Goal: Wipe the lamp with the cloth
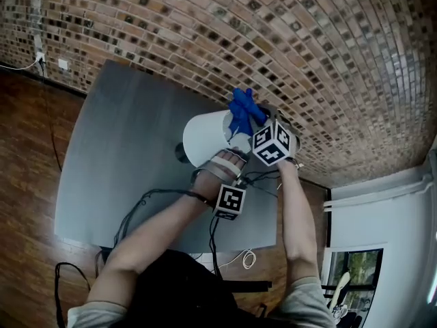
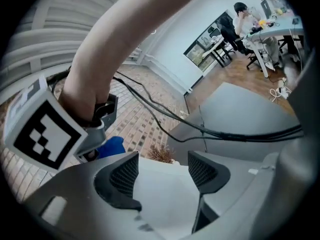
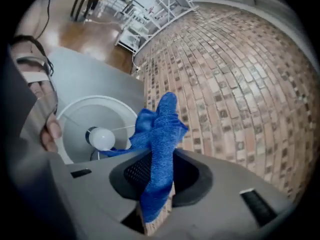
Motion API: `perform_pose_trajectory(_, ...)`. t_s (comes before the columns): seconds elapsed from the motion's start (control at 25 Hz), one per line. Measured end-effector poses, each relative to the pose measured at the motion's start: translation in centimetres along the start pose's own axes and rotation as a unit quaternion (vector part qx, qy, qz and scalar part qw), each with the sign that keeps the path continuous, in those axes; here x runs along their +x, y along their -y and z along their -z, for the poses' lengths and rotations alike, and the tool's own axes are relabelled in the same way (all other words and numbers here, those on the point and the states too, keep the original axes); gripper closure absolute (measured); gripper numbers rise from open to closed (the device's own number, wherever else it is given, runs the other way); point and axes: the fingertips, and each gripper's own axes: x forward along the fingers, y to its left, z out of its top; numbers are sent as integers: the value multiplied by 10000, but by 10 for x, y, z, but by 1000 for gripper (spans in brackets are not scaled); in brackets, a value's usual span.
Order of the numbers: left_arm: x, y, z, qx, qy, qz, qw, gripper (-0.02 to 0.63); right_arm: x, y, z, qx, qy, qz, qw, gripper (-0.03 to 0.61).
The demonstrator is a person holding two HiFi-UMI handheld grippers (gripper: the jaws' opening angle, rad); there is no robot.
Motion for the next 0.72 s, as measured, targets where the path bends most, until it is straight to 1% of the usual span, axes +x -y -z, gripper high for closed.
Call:
perform_pose_trajectory(0.04, -4, -2, -1, -10, 121, -37, 9999, 311, -12, 3, -3, 61, 60, 90, 9999, 489)
perform_pose_trajectory(0.08, -10, -6, -3, 38, 256, -148, 9996, 311, -28, 2, -10, 231, 309, 25, 9993, 489)
perform_pose_trajectory(0.12, -18, -10, -5, 133, 363, -301, 9988, 313, -45, 0, -23, 427, 699, -164, 9965, 489)
perform_pose_trajectory(0.16, -25, -12, -7, 215, 428, -408, 9980, 327, -60, -5, -39, 536, 1154, -409, 9910, 489)
perform_pose_trajectory(0.2, -30, -10, -7, 253, 454, -410, 9978, 364, -71, -11, -55, 486, 1566, -646, 9843, 489)
perform_pose_trajectory(0.24, -31, -4, -6, 261, 443, -307, 9982, 377, -77, -21, -68, 272, 1832, -840, 9791, 489)
perform_pose_trajectory(0.28, -30, 5, -4, 262, 405, -152, 9987, 385, -78, -35, -74, -87, 1912, -991, 9765, 489)
perform_pose_trajectory(0.36, -25, 24, 4, 252, 314, 131, 9991, 384, -75, -70, -72, -1027, 1719, -1265, 9715, 489)
perform_pose_trajectory(0.4, -22, 31, 9, 204, 273, 227, 9992, 385, -76, -86, -65, -1429, 1581, -1418, 9667, 489)
perform_pose_trajectory(0.48, -19, 37, 21, 69, 193, 305, 9993, 383, -86, -107, -52, -1932, 1370, -1722, 9562, 489)
perform_pose_trajectory(0.52, -18, 37, 26, 24, 152, 304, 9994, 380, -95, -111, -47, -2057, 1336, -1812, 9524, 489)
perform_pose_trajectory(0.56, -18, 37, 31, -1, 113, 297, 9995, 380, -105, -108, -46, -2022, 1398, -1817, 9521, 489)
perform_pose_trajectory(0.6, -19, 36, 34, -7, 76, 289, 9996, 374, -116, -96, -47, -1744, 1564, -1711, 9570, 489)
perform_pose_trajectory(0.64, -21, 35, 36, 0, 43, 268, 9996, 374, -125, -77, -49, -1212, 1761, -1499, 9653, 489)
perform_pose_trajectory(0.68, -23, 32, 37, 4, 22, 216, 9998, 374, -132, -52, -45, -495, 1872, -1243, 9732, 489)
perform_pose_trajectory(0.72, -26, 27, 37, -12, 18, 131, 9999, 374, -137, -31, -36, 292, 1862, -1070, 9762, 489)
